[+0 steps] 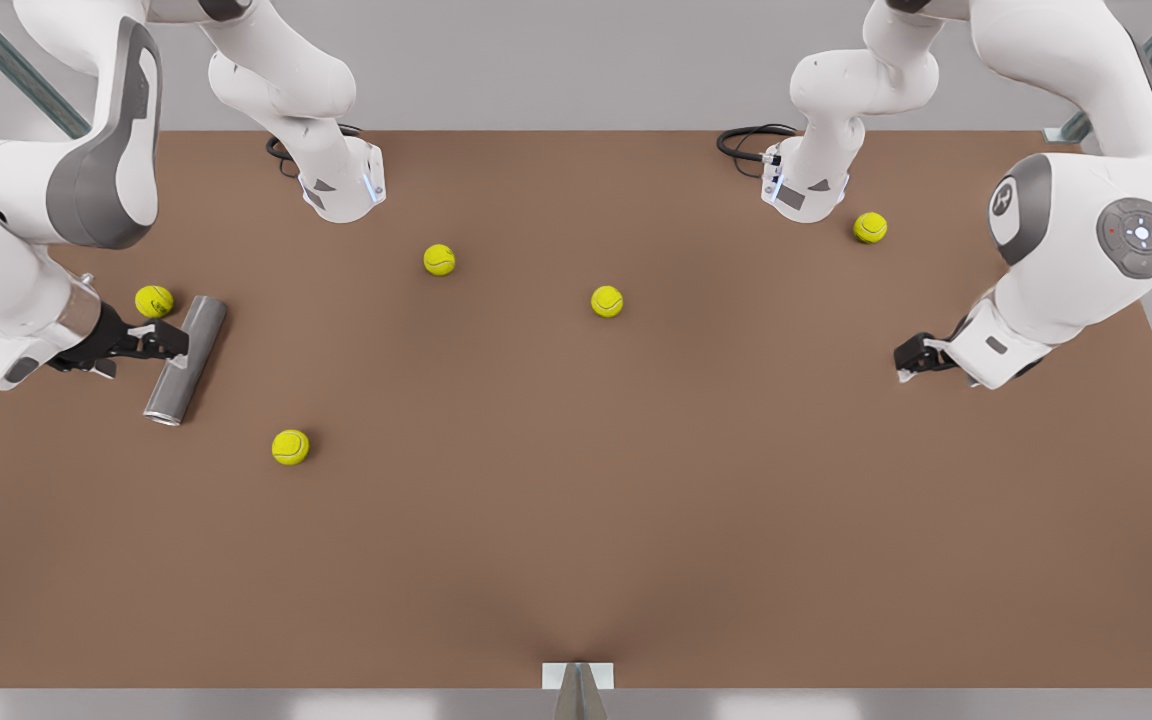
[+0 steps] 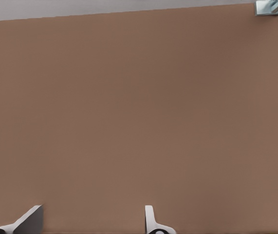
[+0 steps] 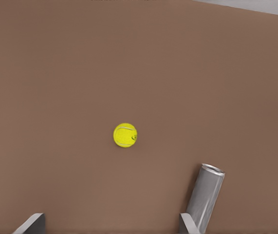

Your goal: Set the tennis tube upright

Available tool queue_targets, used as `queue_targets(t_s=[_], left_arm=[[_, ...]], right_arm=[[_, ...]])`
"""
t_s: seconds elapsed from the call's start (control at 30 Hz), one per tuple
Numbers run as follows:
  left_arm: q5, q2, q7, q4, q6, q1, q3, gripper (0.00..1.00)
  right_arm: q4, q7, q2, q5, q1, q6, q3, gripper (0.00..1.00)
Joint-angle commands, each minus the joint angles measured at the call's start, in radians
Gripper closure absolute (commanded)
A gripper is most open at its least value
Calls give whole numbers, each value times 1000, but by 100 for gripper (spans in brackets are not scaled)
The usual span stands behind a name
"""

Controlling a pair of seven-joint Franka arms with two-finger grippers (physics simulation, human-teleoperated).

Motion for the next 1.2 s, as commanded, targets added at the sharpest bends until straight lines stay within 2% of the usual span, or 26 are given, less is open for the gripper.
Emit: queue_targets(t_s=[0.0, 0.17, 0.33, 0.53, 0.63, 0.67, 0.77, 0.93, 1.07, 1.17], left_arm=[[3, 0, 1, 1, 0, -6, 0, 0], [1, 0, -22, 1, -14, -19, -37, 0], [-78, 67, -17, 2, -3, -22, -46, 0], [-186, 133, -2, 4, 44, -12, -46, 0], [-189, 147, -2, 4, 57, -12, -46, 0], [-190, 149, -2, 2, 57, -12, -46, 0], [-236, 169, -2, 4, 64, -7, -46, 0], [-235, 182, -1, 4, 74, -7, -45, 0], [-233, 182, -2, 4, 74, -7, -45, 0], [-235, 185, -4, 2, 92, -7, -45, 0]], right_arm=[[0, 0, 0, 0, -2, 0, 0, 0], [-44, 14, 0, -12, 11, 10, 0, 0], [-282, 40, -31, -15, -57, 184, -1, 0], [-282, 29, 29, -75, -109, 195, -1, 0], [-307, 12, 63, -74, -218, 205, -1, 0], [-365, 12, 41, -71, -270, 227, 5, 0], [-379, 12, 37, -63, -355, 237, 8, 0], [-440, 12, 11, -58, -399, 268, 37, 0], [-632, 18, -84, -51, -457, 383, 45, 0], [-696, 20, -107, -51, -509, 418, 45, 0]])
